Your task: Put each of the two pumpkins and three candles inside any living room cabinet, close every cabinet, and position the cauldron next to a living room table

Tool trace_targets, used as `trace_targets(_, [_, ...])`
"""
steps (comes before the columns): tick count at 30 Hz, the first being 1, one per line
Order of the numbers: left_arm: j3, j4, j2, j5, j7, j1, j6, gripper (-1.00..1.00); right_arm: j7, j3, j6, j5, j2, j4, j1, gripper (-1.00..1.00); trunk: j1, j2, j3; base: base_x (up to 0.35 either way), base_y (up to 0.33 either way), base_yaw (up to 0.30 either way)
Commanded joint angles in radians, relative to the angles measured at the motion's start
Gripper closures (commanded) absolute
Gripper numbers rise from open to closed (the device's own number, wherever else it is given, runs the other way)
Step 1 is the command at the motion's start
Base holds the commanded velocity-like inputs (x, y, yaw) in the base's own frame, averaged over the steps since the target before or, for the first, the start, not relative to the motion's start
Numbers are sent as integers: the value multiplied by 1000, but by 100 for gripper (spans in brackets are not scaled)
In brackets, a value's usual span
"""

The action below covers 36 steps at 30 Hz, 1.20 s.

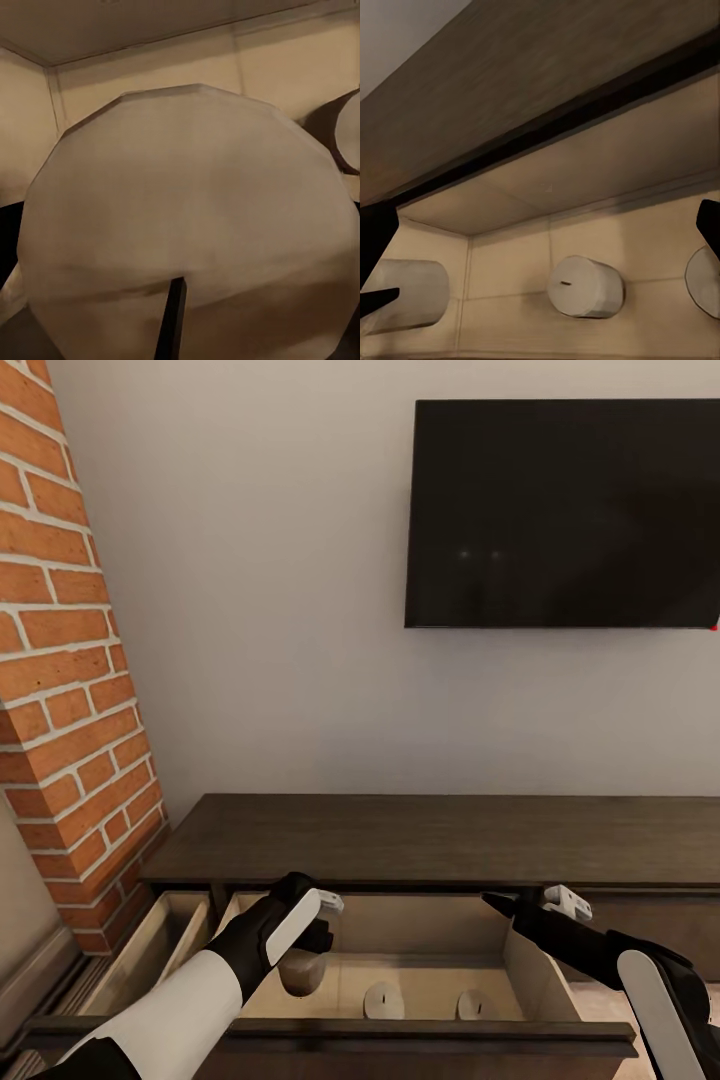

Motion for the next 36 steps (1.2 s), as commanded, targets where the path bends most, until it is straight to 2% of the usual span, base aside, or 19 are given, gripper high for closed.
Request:
trace_targets(1, [-4,-1,1,9,10,-1,2,100,6,-1,5,4,0,-1,-1,-100,0,0,-1,170,135,0])
trace_targets(14, [-4,-1,1,9,10,-1,2,100,6,-1,5,5,0,-1,-1,-100,0,0,-1,90,82,0])
trace_targets(29, [-3,-1,1,6,10,-1,0,100,6,-1,5,5,0,-1,-1,-100,0,0,-1,97,10,0])
trace_targets(36, [-4,-1,1,5,9,-1,-5,100,6,-1,5,5,0,0,-1,-100,3,-2,-28,4,0,0])
